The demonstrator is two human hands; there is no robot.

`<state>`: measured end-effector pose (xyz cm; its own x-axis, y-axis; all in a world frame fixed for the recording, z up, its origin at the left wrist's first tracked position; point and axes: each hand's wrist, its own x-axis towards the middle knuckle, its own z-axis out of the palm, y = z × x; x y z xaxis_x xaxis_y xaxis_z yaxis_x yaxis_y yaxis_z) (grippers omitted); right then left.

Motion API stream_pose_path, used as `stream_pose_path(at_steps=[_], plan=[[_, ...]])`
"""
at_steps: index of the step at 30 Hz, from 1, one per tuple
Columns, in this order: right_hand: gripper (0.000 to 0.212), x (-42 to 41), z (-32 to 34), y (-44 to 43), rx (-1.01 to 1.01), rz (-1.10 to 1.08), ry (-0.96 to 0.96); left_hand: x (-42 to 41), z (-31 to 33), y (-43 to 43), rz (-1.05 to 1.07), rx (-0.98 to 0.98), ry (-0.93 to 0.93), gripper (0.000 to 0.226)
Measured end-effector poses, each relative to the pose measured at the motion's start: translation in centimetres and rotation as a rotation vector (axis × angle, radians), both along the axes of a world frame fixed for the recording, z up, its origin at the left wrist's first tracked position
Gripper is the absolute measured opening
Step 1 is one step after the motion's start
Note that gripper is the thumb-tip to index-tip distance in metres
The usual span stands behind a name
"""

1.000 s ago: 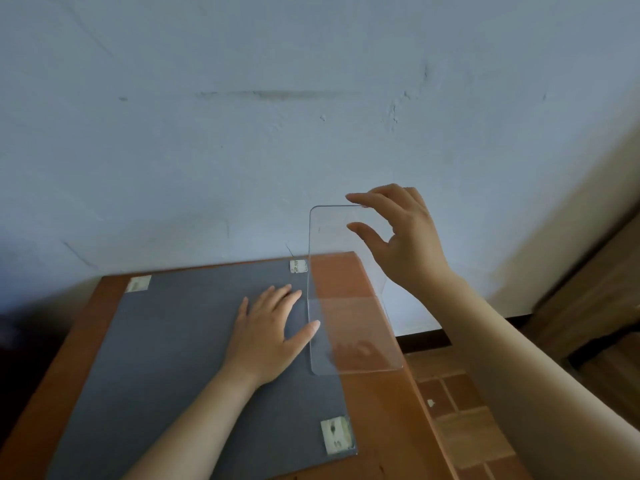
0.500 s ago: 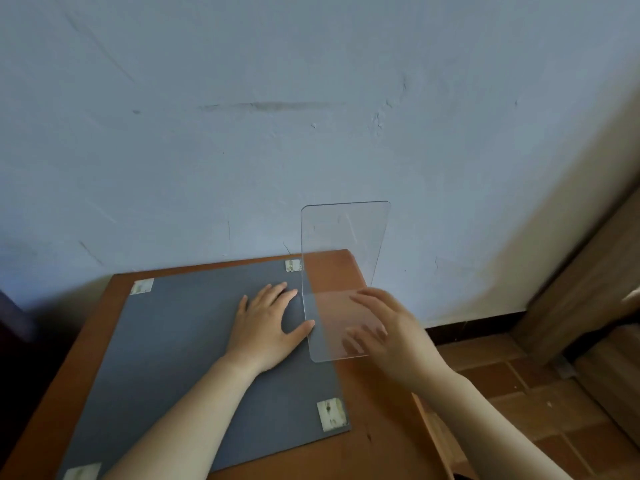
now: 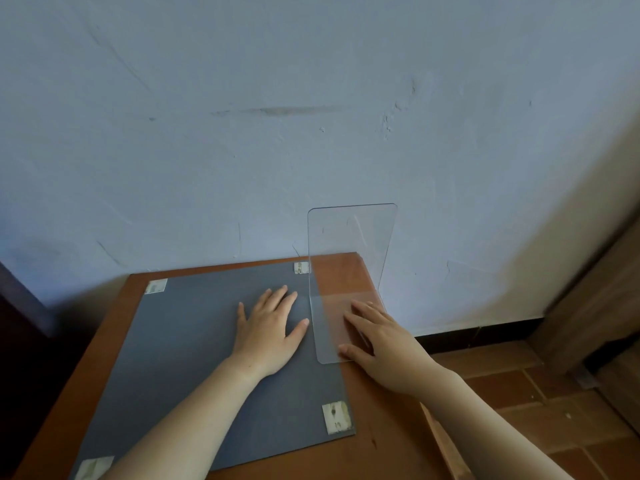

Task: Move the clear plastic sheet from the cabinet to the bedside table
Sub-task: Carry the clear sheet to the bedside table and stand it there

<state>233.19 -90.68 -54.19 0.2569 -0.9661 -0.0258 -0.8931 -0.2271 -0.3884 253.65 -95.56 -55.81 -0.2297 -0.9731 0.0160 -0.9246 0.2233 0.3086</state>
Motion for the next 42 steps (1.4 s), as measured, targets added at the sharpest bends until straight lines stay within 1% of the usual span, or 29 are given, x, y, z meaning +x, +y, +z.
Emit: stream_pose_path(at_steps=[23, 30, 34, 39, 42], plan=[[0.062, 0.4, -0.5, -3.9, -0.019, -0.025, -0.031, 0.0, -0.7, -2.6, -0.004, -0.087, 0.06, 0.055], [0.059, 0.5, -0.4, -5.5, -0.058, -0.033, -0.074, 0.0, -0.7, -2.6, 0.002, -0.1, 0.114, 0.047], [0.054, 0.4, -0.1, -4.2, -0.133, -0.035, -0.068, 0.0, -0.8, -2.6, 0.0, -0.1, 0.097, 0.047], [0.051, 0.2, 0.3, -3.7, -0.103, -0.028, 0.01, 0.0, -0.8, -2.6, 0.0, -0.106, 0.071, 0.049], [0.049, 0.4, 0.3, -4.6, -0.097, -0.007, 0.019, 0.0, -0.7, -2.5, -0.001, -0.105, 0.07, 0.05]])
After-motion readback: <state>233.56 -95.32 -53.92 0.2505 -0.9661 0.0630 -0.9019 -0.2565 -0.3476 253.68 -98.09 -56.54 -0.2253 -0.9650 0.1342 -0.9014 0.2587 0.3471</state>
